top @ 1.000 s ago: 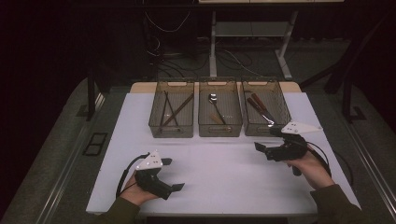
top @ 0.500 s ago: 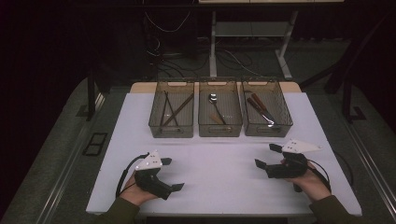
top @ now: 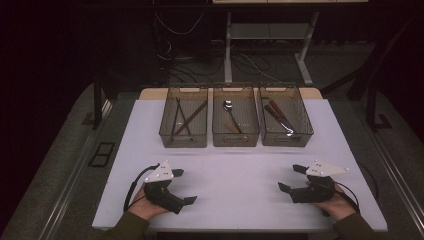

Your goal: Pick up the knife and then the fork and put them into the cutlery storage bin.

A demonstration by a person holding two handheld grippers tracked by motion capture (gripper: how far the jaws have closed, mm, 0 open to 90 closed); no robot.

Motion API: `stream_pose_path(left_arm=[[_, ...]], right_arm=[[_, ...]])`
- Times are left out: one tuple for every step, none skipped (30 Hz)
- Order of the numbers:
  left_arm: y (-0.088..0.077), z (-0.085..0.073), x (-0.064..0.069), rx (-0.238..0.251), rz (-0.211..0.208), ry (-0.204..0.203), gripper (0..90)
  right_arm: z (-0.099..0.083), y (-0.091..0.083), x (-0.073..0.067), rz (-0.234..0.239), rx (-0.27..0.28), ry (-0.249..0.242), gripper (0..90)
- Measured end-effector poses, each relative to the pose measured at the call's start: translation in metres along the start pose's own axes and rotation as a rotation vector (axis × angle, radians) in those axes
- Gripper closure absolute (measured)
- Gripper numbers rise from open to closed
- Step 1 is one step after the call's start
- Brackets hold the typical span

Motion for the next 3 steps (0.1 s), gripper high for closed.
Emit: stream_pose_path(left_arm=[[0.0000, 0.0001, -0.0001, 0.000, 0.000, 0.000, 0.0], [-0.0001, 0.0001, -0.0002, 0.001, 0.001, 0.000, 0.0], [0.0000, 0.0004, -0.0004, 0.002, 0.002, 0.001, 0.0]], right_arm=[[-0.0002, 0.0003, -0.0006, 0.002, -0.001, -0.002, 14.4], [-0.0002, 0.0007, -0.0012, 0.004, 0.000, -0.004, 14.4], [-0.0002, 0.0009, -0.0018, 0.006, -0.001, -0.007, 14.4]])
Point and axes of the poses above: each handheld gripper's, and its own axes: y roughly forward along the jaws, z roughly out of its top, x roughly to its right, the point moved 10 cm from there along y, roughly forward along the jaws, and after that the axes turned 9 degrees about -z, right-handed, at the moved point
